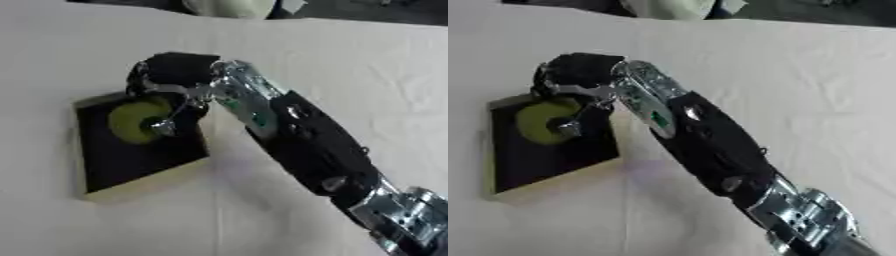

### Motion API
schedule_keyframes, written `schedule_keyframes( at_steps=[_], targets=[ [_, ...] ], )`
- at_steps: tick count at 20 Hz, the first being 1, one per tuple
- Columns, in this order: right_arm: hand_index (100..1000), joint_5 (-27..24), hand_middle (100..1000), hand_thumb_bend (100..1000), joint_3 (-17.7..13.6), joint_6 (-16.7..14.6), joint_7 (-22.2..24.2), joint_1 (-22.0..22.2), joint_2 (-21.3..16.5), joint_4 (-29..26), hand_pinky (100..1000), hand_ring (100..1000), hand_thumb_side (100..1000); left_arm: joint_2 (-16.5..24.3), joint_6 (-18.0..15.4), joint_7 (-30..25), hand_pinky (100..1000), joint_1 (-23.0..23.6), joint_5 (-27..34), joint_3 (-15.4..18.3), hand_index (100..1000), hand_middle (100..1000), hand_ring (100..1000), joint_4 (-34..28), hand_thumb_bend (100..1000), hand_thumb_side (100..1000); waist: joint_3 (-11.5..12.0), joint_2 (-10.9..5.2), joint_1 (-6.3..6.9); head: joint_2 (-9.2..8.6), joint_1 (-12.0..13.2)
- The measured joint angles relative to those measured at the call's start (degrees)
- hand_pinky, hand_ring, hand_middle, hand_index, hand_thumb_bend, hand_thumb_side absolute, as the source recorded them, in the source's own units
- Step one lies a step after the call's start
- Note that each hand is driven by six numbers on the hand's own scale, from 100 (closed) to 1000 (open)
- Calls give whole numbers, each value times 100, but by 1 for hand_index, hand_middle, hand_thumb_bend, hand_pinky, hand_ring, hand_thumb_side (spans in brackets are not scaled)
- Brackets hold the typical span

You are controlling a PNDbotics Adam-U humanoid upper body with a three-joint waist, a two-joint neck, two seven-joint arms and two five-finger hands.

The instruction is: Pick up objects on the table and place them in the box.

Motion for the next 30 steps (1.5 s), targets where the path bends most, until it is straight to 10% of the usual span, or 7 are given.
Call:
schedule_keyframes(
  at_steps=[5, 8, 15, 30],
  targets=[
    [880, 278, 776, 254, -22, -403, 140, 14, 33, 54, 841, 878, 193, 0, 1, -1, 506, 0, 1, 0, 662, 609, 693, 0, 100, 477, -18, 0, -2, 0, 2],
    [896, 314, 796, 175, -71, -527, 204, 14, 38, -39, 858, 894, 100, 0, 3, -3, 505, 0, 1, 0, 662, 609, 693, 0, 100, 477, -26, 0, -2, 0, 4],
    [922, 57, 804, 100, -203, -602, 558, 62, -69, -580, 867, 906, 210, 0, -5, 3, 509, 11, 0, 0, 663, 606, 690, 0, 100, 462, -59, 0, -2, 0, 29],
    [956, -2219, 765, 100, -944, 490, 1380, 477, -572, -2345, 819, 913, 100, 5, -74, 81, 507, 33, -23, 5, 663, 609, 694, -1, 100, 471, -152, 1, -2, -4, 114]
  ],
)
